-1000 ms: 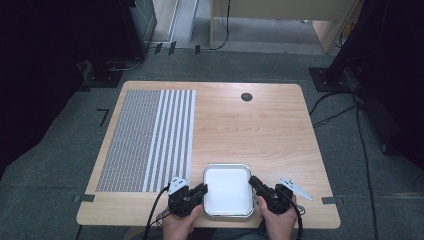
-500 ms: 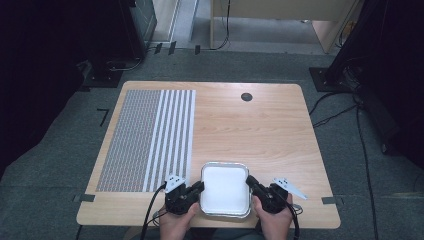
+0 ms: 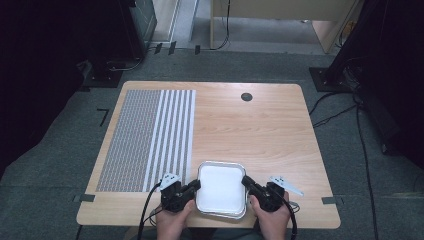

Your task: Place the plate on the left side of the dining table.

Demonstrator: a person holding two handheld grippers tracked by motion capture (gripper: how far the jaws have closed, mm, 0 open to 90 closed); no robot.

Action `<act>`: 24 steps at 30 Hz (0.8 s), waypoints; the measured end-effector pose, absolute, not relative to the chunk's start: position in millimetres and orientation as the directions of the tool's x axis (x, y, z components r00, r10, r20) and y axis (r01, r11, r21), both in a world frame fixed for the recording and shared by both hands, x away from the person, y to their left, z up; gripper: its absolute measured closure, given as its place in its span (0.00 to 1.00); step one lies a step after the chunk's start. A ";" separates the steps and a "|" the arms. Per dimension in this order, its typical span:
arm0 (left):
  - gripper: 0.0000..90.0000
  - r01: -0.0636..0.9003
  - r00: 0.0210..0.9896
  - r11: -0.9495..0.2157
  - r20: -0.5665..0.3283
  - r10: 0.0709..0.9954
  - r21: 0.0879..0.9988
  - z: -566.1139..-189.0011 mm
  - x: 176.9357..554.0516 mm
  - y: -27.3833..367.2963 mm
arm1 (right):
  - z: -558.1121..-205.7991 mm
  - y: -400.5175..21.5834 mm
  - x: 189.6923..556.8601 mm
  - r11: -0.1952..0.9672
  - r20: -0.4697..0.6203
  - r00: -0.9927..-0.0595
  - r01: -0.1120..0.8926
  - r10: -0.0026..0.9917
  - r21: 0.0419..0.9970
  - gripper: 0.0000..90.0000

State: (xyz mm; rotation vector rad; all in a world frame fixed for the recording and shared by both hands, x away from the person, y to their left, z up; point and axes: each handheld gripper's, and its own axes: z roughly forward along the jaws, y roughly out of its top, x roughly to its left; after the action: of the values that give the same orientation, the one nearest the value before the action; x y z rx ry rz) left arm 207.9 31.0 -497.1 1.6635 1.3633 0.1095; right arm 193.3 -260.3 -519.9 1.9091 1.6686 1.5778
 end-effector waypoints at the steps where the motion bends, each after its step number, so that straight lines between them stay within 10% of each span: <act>1: 0.95 0.718 0.375 0.070 -0.470 0.799 0.693 -497.7 208.2 31.1 | -520.8 -260.5 193.9 -0.370 0.589 -0.171 0.633 0.790 0.680 0.94; 24: 0.71 0.651 0.495 -0.161 -0.254 0.831 0.742 -493.4 191.1 15.3 | -513.7 -242.5 189.8 -0.511 0.592 0.061 0.581 0.803 0.634 1.00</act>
State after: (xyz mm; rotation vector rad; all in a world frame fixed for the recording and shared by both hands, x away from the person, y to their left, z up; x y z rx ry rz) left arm 191.1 15.3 -493.4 1.8892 1.2293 0.2667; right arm 189.8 -242.5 -513.7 2.1091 1.4103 1.4310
